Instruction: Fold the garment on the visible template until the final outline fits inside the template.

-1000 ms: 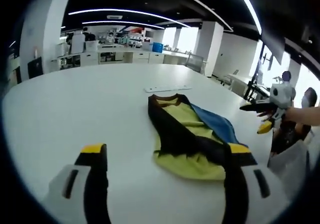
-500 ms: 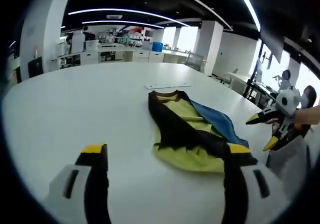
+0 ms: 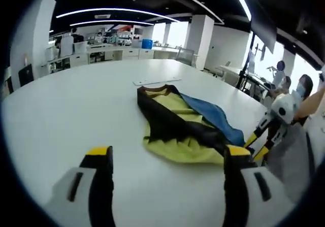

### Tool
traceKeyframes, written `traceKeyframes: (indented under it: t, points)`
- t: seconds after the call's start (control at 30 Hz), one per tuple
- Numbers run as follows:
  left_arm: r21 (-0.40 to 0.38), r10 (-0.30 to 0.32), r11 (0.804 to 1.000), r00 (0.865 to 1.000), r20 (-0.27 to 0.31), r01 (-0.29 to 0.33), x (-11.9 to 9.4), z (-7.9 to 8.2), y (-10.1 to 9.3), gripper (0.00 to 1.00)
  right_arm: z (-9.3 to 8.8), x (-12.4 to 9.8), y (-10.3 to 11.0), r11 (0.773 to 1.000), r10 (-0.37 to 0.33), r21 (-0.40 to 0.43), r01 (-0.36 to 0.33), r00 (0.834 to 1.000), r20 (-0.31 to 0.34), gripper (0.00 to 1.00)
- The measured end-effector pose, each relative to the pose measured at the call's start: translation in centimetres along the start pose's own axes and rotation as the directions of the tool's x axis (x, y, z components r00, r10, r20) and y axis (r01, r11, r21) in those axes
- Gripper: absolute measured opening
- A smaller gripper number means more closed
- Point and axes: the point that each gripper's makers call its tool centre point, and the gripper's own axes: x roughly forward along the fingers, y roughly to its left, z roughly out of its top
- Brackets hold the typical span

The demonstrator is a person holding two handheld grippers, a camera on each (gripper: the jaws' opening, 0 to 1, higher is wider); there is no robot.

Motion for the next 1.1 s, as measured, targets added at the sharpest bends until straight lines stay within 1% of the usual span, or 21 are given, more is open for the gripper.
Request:
traceKeyframes:
  t: [0.07, 0.1, 0.17, 0.23, 0.27, 0.33, 0.4, 0.47, 0.7, 0.83, 0.9, 0.93, 0.97, 1.0, 1.07, 1.1]
  points:
    - [0.006, -0.002, 1.0, 1.0, -0.003, 0.002, -0.1, -0.1, -0.3, 0.87, 0.0, 0.4, 0.7, 1.0, 0.023, -0.004, -0.023, 1.0, -0.014, 0.16]
    - [0.01, -0.003, 1.0, 1.0, -0.005, 0.003, -0.1, -0.2, -0.3, 0.87, -0.1, 0.6, 1.0, 0.999, 0.026, -0.027, -0.027, 0.999, -0.027, 0.14]
    - [0.008, -0.006, 1.0, 1.0, -0.004, 0.006, -0.2, -0.2, -0.2, 0.87, -0.3, 0.9, 1.0, 0.999, 0.027, -0.039, -0.028, 0.999, -0.035, 0.11]
    - [0.004, -0.004, 1.0, 1.0, -0.005, 0.004, -0.3, -0.2, 0.1, 0.87, -0.3, 1.1, 1.1, 0.999, 0.029, -0.033, -0.031, 0.999, -0.037, 0.12]
    - [0.005, -0.004, 1.0, 1.0, -0.004, 0.004, -0.4, -0.2, 0.0, 0.87, -0.4, 1.2, 1.2, 0.998, 0.032, -0.054, -0.035, 0.998, -0.05, 0.13]
    - [0.001, -0.008, 1.0, 1.0, -0.004, 0.008, -0.4, -0.2, 0.1, 0.86, -0.8, 1.4, 1.2, 0.992, 0.028, -0.118, -0.036, 0.997, -0.076, 0.1]
    - [0.005, -0.006, 1.0, 1.0, -0.011, 0.006, -0.5, -0.3, 0.0, 0.86, -1.0, 1.5, 1.4, 0.991, 0.031, -0.128, -0.042, 0.996, -0.085, 0.08]
    - [0.004, -0.006, 1.0, 1.0, -0.012, 0.006, -0.5, -0.5, -0.1, 0.86, -1.0, 1.5, 1.5, 0.992, 0.036, -0.12, -0.046, 0.996, -0.085, 0.09]
    - [-0.001, -0.017, 1.0, 1.0, -0.023, 0.017, -0.4, -1.0, -0.4, 0.85, -0.9, 1.5, 0.9, 0.991, 0.008, -0.129, -0.018, 0.997, -0.076, 0.01]
    - [0.008, -0.01, 1.0, 1.0, -0.023, 0.01, -0.2, -1.0, -0.5, 0.83, -0.8, 1.5, 0.3, 0.998, 0.007, -0.059, -0.011, 0.998, -0.06, 0.0]
    - [0.0, -0.017, 1.0, 1.0, -0.012, 0.017, -0.1, -0.7, -0.7, 0.83, -0.7, 1.4, 0.3, 1.0, 0.024, 0.017, -0.023, 0.998, -0.061, 0.0]
    - [0.003, -0.02, 1.0, 1.0, -0.008, 0.02, 0.0, -0.6, -0.9, 0.83, -0.4, 1.3, 0.2, 0.999, 0.026, 0.042, -0.024, 0.999, -0.042, 0.0]
    - [0.012, -0.022, 1.0, 1.0, -0.011, 0.023, 0.0, -0.5, -1.0, 0.82, 0.4, 1.0, -0.1, 0.997, 0.023, 0.078, -0.023, 1.0, 0.003, 0.0]
    - [0.018, -0.021, 1.0, 1.0, -0.013, 0.021, 0.0, -0.5, -1.1, 0.82, 0.6, 0.8, -0.3, 0.995, 0.021, 0.097, -0.022, 1.0, 0.015, 0.0]
    - [0.026, -0.023, 0.999, 1.0, -0.013, 0.023, 0.0, -0.4, -1.1, 0.82, 2.2, -0.7, -1.5, 0.974, 0.0, 0.224, -0.02, 0.996, 0.089, 0.0]
    - [0.029, -0.025, 0.999, 1.0, -0.013, 0.025, 0.0, -0.4, -1.1, 0.81, 2.6, -1.4, -2.3, 0.966, -0.018, 0.258, -0.012, 0.993, 0.113, 0.0]
